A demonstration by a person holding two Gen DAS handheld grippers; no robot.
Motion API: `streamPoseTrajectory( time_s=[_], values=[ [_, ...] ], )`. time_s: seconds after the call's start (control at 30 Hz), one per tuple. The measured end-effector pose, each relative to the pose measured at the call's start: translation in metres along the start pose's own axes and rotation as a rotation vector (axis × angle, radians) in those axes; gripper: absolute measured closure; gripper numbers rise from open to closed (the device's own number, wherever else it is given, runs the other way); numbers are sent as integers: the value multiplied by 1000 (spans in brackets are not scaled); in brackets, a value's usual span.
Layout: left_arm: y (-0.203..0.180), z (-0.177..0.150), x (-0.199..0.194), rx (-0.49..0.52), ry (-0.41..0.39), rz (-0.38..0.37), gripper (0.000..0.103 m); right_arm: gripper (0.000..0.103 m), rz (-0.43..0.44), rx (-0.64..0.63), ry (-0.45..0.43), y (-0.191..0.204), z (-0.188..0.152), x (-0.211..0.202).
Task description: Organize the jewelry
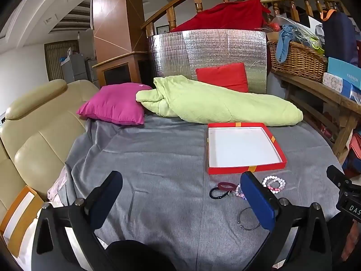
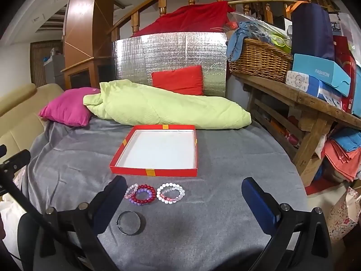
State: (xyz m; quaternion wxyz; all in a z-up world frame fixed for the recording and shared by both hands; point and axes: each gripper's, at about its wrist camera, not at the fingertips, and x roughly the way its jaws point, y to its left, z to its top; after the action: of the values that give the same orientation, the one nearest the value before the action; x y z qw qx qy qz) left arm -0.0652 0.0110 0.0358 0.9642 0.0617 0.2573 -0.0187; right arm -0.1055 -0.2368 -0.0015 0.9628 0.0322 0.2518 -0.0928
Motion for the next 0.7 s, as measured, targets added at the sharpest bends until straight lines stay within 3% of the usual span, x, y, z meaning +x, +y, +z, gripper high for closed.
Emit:
streamPoseTrajectory(
  time_s=[0.7],
  values=[
    [2, 0, 2, 0, 7, -1, 0, 0, 7, 5, 1, -1, 0, -5]
  ],
)
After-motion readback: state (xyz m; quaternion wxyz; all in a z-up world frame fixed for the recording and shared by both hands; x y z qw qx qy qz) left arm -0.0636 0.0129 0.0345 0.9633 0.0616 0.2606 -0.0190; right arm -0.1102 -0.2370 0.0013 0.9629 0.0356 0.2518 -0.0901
